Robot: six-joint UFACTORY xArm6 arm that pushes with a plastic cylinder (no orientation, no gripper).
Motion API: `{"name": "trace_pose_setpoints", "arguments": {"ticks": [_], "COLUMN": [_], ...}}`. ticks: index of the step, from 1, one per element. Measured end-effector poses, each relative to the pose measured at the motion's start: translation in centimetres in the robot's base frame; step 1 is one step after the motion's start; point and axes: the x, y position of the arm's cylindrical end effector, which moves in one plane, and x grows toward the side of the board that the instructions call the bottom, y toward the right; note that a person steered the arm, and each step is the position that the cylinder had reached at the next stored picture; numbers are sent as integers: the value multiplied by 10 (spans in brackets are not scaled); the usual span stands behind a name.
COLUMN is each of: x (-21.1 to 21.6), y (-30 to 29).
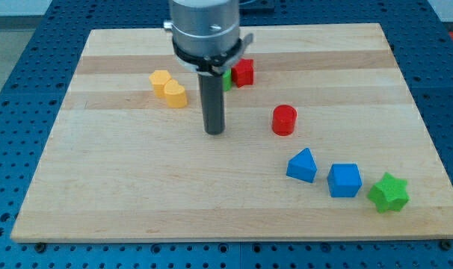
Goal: Place red circle on top of blue cube
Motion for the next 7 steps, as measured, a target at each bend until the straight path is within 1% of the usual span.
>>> {"name": "trace_pose_setpoints", "arguments": {"ticks": [1, 2, 4, 5, 7], "x": [-32, -41, -15, -2, 44], "y": [-3, 19, 102, 127, 147]}}
